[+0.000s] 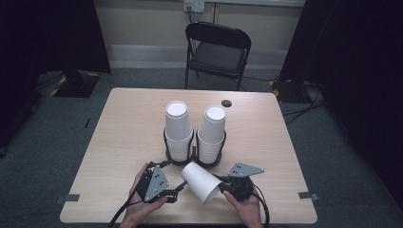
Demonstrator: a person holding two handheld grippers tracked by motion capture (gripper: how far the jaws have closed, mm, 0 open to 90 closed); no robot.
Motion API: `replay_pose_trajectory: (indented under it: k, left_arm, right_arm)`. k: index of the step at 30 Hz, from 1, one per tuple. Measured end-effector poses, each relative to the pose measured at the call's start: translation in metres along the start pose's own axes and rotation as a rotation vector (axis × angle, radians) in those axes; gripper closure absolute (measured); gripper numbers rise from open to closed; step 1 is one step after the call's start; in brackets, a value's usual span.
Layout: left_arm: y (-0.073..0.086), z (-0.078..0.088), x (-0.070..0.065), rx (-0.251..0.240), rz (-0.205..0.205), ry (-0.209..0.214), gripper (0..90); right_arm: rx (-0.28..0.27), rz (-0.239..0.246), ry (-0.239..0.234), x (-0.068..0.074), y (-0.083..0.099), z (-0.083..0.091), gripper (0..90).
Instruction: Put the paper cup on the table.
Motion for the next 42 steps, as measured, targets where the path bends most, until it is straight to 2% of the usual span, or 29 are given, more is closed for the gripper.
replay_pose_trajectory:
  k: [2, 7, 11, 20, 24, 30, 31, 32, 38, 42]
  left_arm:
    - [0.0, 0.0, -0.003, 0.003, -0.053, 0.0, 18.4]
    - [-0.002, 0.0, -0.011, 0.005, -0.177, -0.033, 17.9]
    - [-0.002, -0.001, -0.017, 0.006, -0.228, -0.046, 18.0]
    - [0.001, -0.002, -0.028, 0.041, -0.405, -0.113, 16.2]
    - [-0.001, 0.0, -0.031, 0.037, -0.464, -0.121, 15.8]
    - [-0.003, 0.0, -0.037, 0.022, -0.539, -0.152, 15.7]
    - [-0.002, 0.0, -0.038, 0.032, -0.545, -0.147, 15.7]
    - [-0.003, -0.001, -0.04, 0.016, -0.535, -0.149, 15.6]
    - [-0.004, -0.003, -0.043, 0.02, -0.592, -0.164, 11.9]
    - [-0.004, -0.005, -0.046, 0.019, -0.592, -0.161, 8.1]
  right_arm:
    - [0.002, -0.001, -0.001, -0.001, 0.0, 0.0, 85.4]
    - [-0.004, -0.001, 0.002, -0.002, -0.002, 0.003, 85.4]
    - [-0.007, -0.002, -0.001, -0.002, -0.003, 0.007, 85.5]
    - [0.001, -0.018, -0.02, -0.002, -0.005, 0.009, 85.4]
    - [0.008, -0.026, -0.037, -0.001, -0.004, 0.008, 85.4]
    - [0.034, -0.026, -0.052, 0.0, -0.004, 0.005, 85.4]
    - [0.038, -0.029, -0.055, 0.0, -0.005, 0.004, 85.4]
    - [0.043, -0.03, -0.062, 0.001, -0.005, 0.004, 85.4]
    - [0.07, -0.041, -0.088, 0.004, -0.007, -0.003, 85.3]
    - [0.089, -0.035, -0.096, 0.005, -0.007, -0.006, 85.4]
Point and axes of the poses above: each handheld gripper's, and its own axes: z roughly backward along the jaws, y roughly out of its underside, x roughly to its left, the point moved 10 cm from there along -z, roughly forward along the jaws, and after that the axes turned 15 degrees about -y, right-handed, at the moved point
